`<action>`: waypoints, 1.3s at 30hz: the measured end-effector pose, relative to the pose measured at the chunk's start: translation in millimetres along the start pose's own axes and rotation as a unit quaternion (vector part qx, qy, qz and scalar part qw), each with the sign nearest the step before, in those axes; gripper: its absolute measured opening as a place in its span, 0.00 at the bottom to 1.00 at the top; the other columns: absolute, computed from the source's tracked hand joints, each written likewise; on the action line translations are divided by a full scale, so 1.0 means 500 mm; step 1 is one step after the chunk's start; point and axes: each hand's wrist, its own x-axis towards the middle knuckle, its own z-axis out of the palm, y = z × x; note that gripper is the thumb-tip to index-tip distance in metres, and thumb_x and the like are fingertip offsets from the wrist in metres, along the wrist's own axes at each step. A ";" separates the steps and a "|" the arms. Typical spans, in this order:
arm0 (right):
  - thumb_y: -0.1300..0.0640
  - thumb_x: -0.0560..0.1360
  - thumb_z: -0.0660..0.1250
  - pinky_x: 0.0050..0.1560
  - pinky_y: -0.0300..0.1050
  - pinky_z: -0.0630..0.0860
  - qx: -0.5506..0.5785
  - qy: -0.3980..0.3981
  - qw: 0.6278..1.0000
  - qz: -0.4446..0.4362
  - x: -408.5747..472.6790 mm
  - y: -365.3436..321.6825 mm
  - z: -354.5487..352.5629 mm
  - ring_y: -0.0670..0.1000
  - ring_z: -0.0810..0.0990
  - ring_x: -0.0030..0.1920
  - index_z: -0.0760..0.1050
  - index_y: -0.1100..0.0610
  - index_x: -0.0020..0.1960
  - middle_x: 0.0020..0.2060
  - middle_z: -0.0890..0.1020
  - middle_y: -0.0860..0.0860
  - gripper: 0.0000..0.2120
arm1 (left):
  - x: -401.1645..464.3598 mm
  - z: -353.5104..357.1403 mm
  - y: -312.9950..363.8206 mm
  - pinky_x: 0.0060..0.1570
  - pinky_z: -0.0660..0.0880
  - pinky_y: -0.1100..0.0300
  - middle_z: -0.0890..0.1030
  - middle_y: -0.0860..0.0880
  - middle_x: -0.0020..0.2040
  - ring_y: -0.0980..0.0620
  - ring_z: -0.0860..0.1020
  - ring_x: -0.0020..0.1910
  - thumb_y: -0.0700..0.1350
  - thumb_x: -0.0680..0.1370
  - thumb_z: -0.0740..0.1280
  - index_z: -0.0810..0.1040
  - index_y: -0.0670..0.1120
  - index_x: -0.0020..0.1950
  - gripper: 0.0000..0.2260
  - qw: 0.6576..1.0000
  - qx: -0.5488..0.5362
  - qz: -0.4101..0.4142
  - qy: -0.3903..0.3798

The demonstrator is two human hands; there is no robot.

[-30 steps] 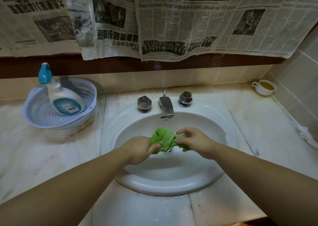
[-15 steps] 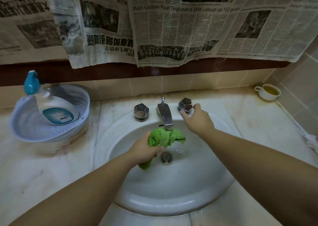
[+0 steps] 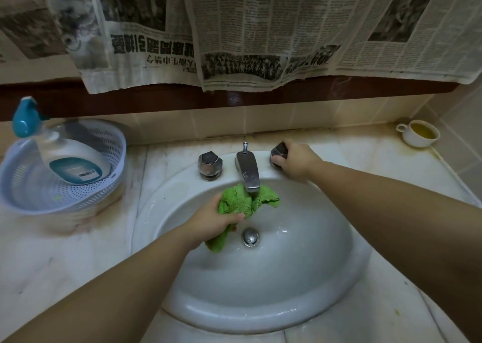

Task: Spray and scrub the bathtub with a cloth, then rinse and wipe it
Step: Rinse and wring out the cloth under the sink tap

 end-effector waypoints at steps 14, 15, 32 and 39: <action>0.51 0.81 0.67 0.66 0.52 0.72 -0.112 -0.168 0.974 -0.106 0.033 0.013 -0.069 0.56 0.76 0.63 0.62 0.46 0.79 0.68 0.75 0.51 0.28 | 0.004 -0.012 -0.008 0.53 0.82 0.50 0.87 0.47 0.51 0.46 0.85 0.43 0.43 0.76 0.77 0.74 0.55 0.68 0.23 0.999 0.000 -0.026 -0.035; 0.53 0.82 0.67 0.65 0.50 0.71 -0.115 -0.163 0.974 -0.104 0.030 0.014 -0.065 0.57 0.76 0.63 0.61 0.45 0.80 0.68 0.75 0.52 0.29 | 0.004 -0.010 -0.011 0.53 0.82 0.50 0.87 0.48 0.49 0.47 0.85 0.43 0.43 0.76 0.77 0.74 0.56 0.68 0.23 0.999 0.002 -0.028 -0.032; 0.31 0.71 0.71 0.58 0.48 0.81 0.355 -0.080 0.931 0.025 -0.210 -0.107 0.260 0.48 0.85 0.51 0.83 0.43 0.52 0.47 0.87 0.45 0.18 | -0.026 0.031 -0.009 0.44 0.82 0.49 0.85 0.41 0.40 0.49 0.83 0.39 0.29 0.74 0.66 0.80 0.42 0.54 0.13 0.996 0.062 0.056 -0.018; 0.31 0.80 0.56 0.39 0.49 0.77 0.184 0.013 0.982 0.040 -0.203 -0.111 0.228 0.55 0.82 0.41 0.79 0.53 0.50 0.42 0.82 0.52 0.27 | -0.016 0.034 -0.014 0.46 0.81 0.51 0.83 0.49 0.51 0.51 0.83 0.45 0.49 0.72 0.78 0.55 0.57 0.74 0.40 0.969 0.225 0.102 0.006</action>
